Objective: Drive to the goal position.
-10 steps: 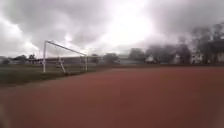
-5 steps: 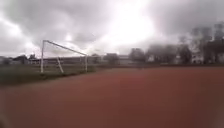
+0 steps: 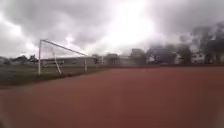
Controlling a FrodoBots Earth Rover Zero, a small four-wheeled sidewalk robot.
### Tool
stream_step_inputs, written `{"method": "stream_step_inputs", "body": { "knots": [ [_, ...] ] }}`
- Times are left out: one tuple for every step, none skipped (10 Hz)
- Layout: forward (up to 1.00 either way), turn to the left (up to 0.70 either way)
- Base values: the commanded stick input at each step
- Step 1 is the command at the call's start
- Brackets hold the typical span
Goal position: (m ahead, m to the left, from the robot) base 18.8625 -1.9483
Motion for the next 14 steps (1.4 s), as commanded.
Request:
{"method": "stream_step_inputs", "body": {
  "knots": [
    [0.7, 0.0],
    [0.7, 0.0],
    [0.7, 0.0],
    [0.7, 0.0],
    [0.7, 0.0],
    [0.7, 0.0],
    [0.7, 0.0],
    [0.7, 0.0],
    [0.7, 0.0],
    [0.7, 0.0],
    [0.7, 0.0],
    [0.7, 0.0],
    [0.7, 0.0],
    [0.7, 0.0]
  ]
}}
